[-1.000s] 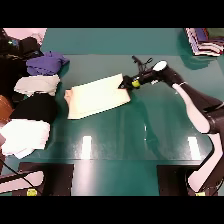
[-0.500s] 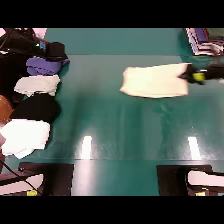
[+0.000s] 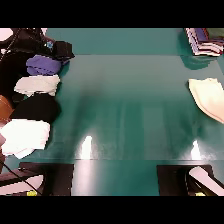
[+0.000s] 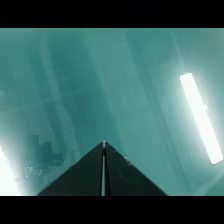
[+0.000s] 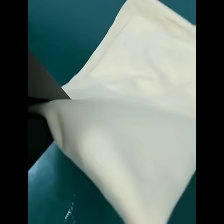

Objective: Fold the shirts.

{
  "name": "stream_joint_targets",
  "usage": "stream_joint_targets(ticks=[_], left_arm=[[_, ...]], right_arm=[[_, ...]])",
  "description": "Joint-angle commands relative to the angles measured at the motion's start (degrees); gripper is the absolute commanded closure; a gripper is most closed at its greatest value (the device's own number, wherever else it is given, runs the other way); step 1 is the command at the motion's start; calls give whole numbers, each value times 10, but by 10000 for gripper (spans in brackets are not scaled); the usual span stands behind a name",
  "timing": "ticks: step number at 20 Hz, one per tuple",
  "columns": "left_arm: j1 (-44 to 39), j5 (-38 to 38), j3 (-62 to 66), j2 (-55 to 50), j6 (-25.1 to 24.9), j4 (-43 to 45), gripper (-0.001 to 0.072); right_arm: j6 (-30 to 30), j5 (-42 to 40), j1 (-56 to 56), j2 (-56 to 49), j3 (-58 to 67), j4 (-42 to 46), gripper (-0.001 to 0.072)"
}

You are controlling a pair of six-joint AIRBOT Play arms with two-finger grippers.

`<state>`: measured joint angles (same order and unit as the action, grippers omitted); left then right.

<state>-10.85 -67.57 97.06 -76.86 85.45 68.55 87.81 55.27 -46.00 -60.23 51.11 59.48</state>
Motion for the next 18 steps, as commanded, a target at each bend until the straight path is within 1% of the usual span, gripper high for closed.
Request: stream_joint_targets(ticks=[1, 2, 3, 4, 5, 6, 7, 9, 12, 14, 15, 16, 17, 18], left_arm=[[-1, 0, 0, 0, 0, 1, 680], [-1, -1, 0, 0, -4, 1, 680], [-1, -1, 0, 0, -4, 1, 680], [-1, -2, 0, 0, -4, 1, 680], [-1, -2, 0, 0, -4, 1, 680], [-1, -2, 0, 0, -4, 1, 680], [-1, -1, 0, 0, -4, 1, 679], [-1, 6, 0, 0, -3, 1, 679], [-1, 9, 0, 0, -3, -2, 680], [-1, 12, 0, 0, -3, -2, 679], [-1, 12, 0, 0, -3, -2, 680], [-1, 12, 0, 0, -3, -2, 680], [-1, 12, 0, 0, -3, -2, 679], [-1, 12, 0, 0, -3, -2, 679]], right_arm=[[7, 22, -31, 21, -48, 47, 698], [5, 39, -31, 21, -44, 66, 668], [-1, 58, -31, 21, -36, 90, 435], [-9, 83, -34, 21, -20, 127, 160], [-9, 110, -40, 21, 2, 160, 117], [-9, 136, -44, 23, 29, 172, 117], [-9, 149, -45, 27, 50, 166, 118], [-9, 153, -19, 48, 83, 127, 119], [-9, 152, 97, 82, 100, 50, 120], [-9, 147, 203, 92, 100, 43, 124], [-9, 147, 255, 92, 100, 49, 184], [-9, 147, 308, 92, 100, 52, 285], [-15, 144, 354, 92, 100, 53, 454], [-27, 137, 392, 92, 100, 53, 670]])
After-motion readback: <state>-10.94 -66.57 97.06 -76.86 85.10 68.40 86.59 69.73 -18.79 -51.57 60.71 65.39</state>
